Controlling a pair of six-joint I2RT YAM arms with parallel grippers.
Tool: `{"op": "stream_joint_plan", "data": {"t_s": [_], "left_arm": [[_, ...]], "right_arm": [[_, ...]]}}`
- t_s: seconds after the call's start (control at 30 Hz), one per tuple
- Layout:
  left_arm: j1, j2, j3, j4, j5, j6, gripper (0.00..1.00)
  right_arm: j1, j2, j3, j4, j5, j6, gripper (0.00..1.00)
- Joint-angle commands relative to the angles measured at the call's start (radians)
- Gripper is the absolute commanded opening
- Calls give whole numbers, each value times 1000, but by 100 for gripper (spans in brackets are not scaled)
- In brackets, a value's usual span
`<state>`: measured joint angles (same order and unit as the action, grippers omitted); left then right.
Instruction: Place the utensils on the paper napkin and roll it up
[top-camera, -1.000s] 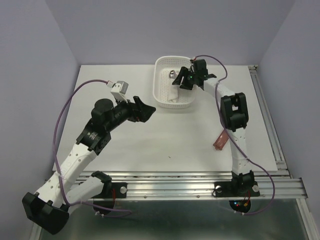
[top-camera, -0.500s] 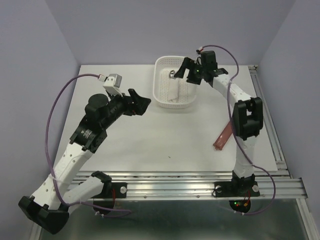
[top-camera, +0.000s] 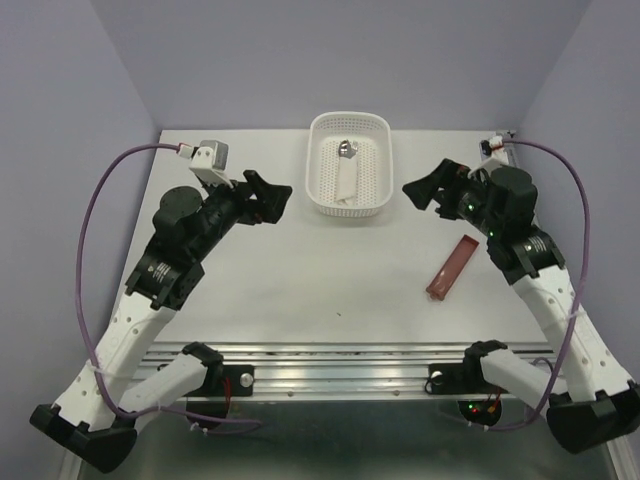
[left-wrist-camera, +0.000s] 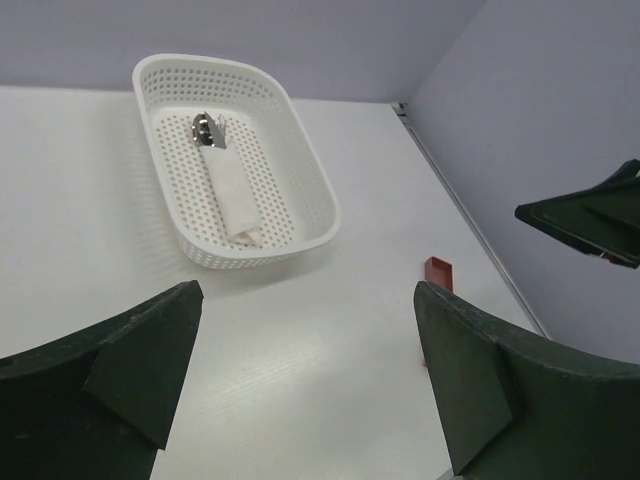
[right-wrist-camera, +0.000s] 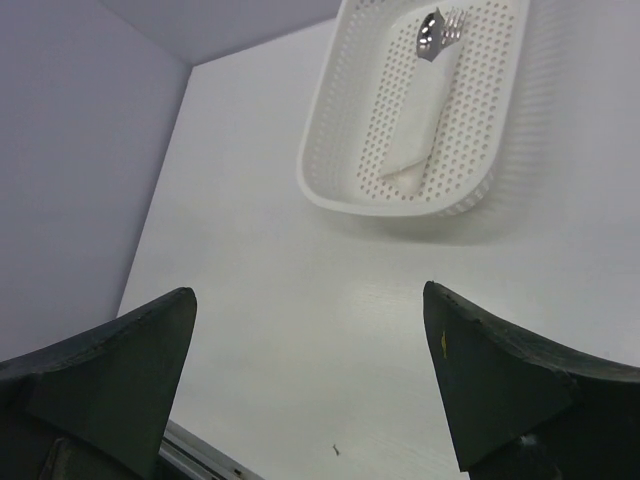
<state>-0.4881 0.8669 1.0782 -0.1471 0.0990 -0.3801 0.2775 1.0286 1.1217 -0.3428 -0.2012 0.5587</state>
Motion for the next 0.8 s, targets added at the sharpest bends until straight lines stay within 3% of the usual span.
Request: {"op": "stream_joint_plan", "data": {"t_s": [0.0,0.33,0.77], "left_arm": [[6,-78,12,32,-15,17,99],[6,-117,-70,60,33,-19,99],[5,-149,-87,66,36,-29,99]], "right_arm": [[5,-122,-105,-44,75,36,100],[5,-239,-143,-85,92,27,100],[5,-236,-111,-84,94,18,100]]}}
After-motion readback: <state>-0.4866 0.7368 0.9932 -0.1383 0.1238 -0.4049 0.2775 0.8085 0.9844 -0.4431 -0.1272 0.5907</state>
